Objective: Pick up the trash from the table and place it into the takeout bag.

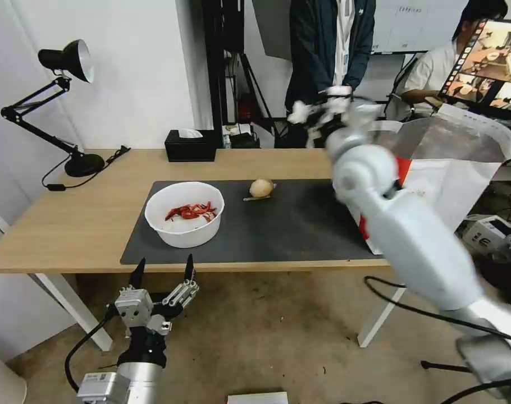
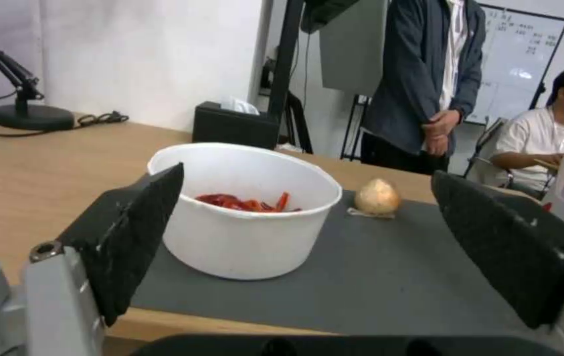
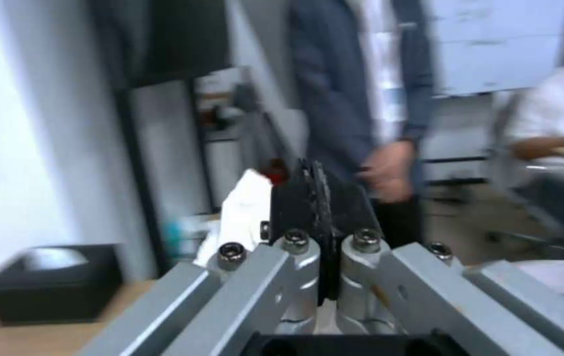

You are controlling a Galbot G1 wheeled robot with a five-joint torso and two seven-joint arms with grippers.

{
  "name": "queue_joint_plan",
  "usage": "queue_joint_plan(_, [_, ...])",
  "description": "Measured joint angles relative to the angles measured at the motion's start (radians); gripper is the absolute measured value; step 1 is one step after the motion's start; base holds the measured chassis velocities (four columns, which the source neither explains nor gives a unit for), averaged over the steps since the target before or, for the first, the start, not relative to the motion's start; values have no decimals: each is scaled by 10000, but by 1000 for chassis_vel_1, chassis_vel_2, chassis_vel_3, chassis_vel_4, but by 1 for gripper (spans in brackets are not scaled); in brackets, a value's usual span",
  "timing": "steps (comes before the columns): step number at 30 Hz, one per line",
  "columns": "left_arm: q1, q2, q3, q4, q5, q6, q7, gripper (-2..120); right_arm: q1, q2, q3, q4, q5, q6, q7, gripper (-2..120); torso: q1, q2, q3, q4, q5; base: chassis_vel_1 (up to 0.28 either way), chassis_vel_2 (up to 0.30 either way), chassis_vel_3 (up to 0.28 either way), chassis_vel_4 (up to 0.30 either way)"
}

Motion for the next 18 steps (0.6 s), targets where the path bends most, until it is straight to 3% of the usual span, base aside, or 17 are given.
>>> queue_joint_plan(8, [-38, -15, 193, 145, 108, 12, 13, 100, -718, -1522, 1163, 146, 376, -59, -64, 0, 0, 0, 0, 0, -2, 0, 0, 0, 0])
queue_joint_plan(14, [-85, -16, 311, 229, 210, 18, 23, 100, -1475, -1894, 1642, 381, 430, -221, 1, 0, 0, 0, -1, 2, -3, 0, 0, 0, 0])
queue_joint_plan(18, [-166, -17, 355, 290, 265, 37, 47, 100, -2475, -1998, 2131, 642, 361, -462, 62, 14, 0, 0, 0, 0, -2, 0, 0, 0, 0])
